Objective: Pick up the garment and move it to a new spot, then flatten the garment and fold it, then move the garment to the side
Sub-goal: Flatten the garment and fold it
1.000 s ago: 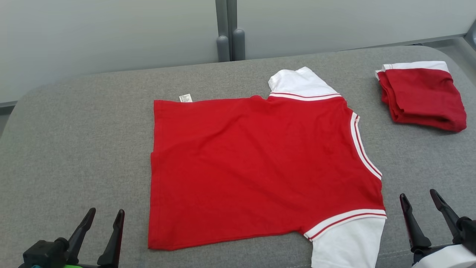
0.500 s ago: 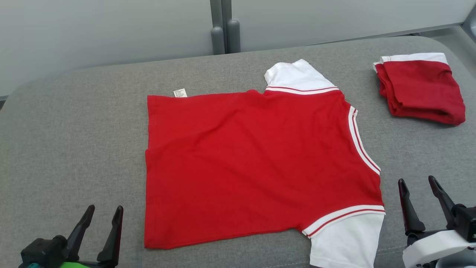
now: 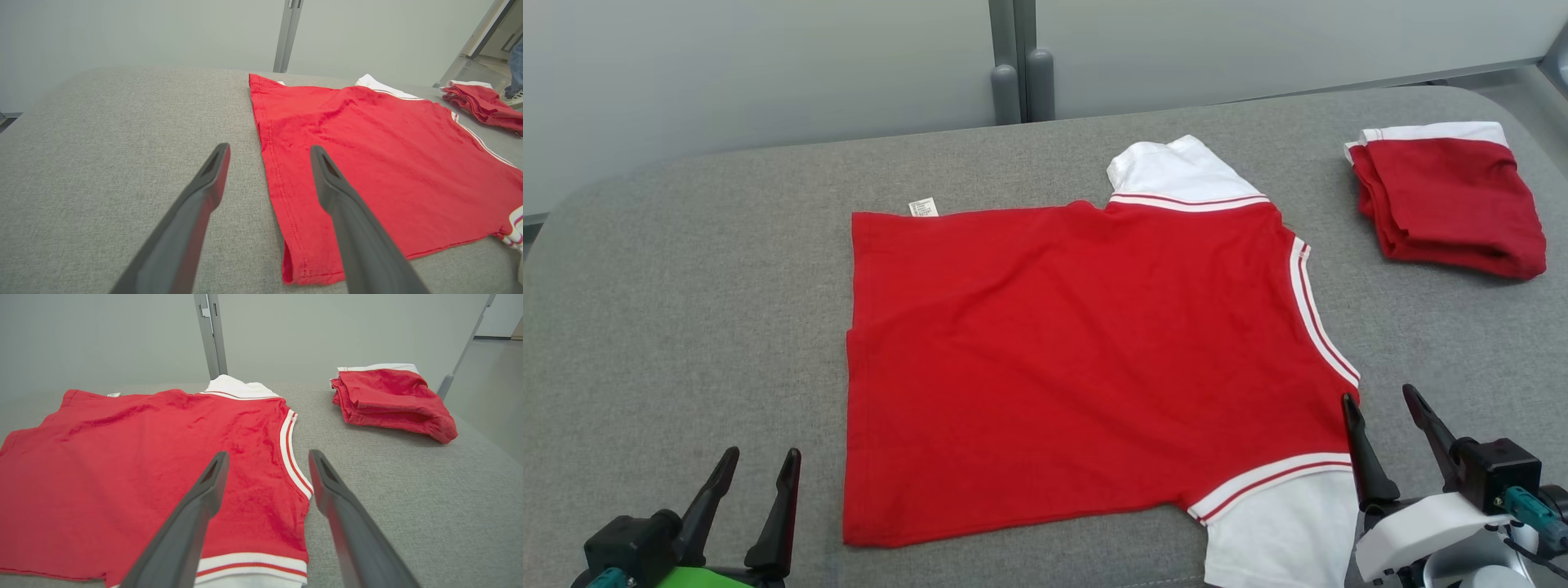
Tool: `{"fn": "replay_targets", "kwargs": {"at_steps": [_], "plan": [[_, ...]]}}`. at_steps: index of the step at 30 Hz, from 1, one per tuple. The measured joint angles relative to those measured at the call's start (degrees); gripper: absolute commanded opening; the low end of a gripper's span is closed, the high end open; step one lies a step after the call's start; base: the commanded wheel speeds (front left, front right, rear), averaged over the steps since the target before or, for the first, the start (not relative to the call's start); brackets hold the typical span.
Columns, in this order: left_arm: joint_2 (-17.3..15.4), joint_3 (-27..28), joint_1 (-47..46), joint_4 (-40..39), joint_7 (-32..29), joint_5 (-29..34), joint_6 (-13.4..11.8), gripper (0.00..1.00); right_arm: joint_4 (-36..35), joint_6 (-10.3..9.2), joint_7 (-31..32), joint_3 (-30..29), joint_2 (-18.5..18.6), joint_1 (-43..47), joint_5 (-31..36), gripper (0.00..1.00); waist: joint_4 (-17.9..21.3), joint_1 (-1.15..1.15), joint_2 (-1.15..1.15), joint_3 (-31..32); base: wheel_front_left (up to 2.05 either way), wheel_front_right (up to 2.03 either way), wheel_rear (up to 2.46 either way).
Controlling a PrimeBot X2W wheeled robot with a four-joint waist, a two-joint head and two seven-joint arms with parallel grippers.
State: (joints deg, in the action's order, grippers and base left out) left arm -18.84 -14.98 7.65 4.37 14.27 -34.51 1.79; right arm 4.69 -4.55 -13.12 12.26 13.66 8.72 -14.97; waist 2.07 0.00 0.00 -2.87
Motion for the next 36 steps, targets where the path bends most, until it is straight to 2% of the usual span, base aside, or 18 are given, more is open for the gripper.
{"fn": "replay_targets", "kwargs": {"at_steps": [13, 24, 30, 36], "plan": [[1.41, 1.19, -0.41, 1.76, -0.01, 1.03, 1.24, 1.0, 4.55, 0.19, -0.54, -0.69, -0.12, -0.68, 0.32, 1.0, -0.12, 0.0, 0.0, 0.29, 0.0, 0.0, 0.0], [1.96, 4.03, -0.3, 1.12, 0.0, 1.55, 1.81, 1.0, 12.25, 3.11, 5.6, 0.25, 0.16, 7.01, -4.09, 1.0, -1.5, 0.0, 0.0, -0.81, 0.0, 0.0, 0.0], [2.04, 5.21, -0.25, 1.04, 0.0, 2.68, 2.3, 1.0, 16.05, 5.12, 8.28, 2.65, -0.7, 8.08, -5.17, 1.0, -1.45, 0.0, 0.0, -1.82, 0.0, 0.0, 0.0], [2.05, 5.78, -0.25, 0.75, 0.0, 3.13, 2.77, 1.0, 18.07, 6.16, 8.91, 3.56, -2.27, 7.48, -5.78, 1.0, -1.03, 0.0, 0.0, -2.61, 0.0, 0.0, 0.0]]}}
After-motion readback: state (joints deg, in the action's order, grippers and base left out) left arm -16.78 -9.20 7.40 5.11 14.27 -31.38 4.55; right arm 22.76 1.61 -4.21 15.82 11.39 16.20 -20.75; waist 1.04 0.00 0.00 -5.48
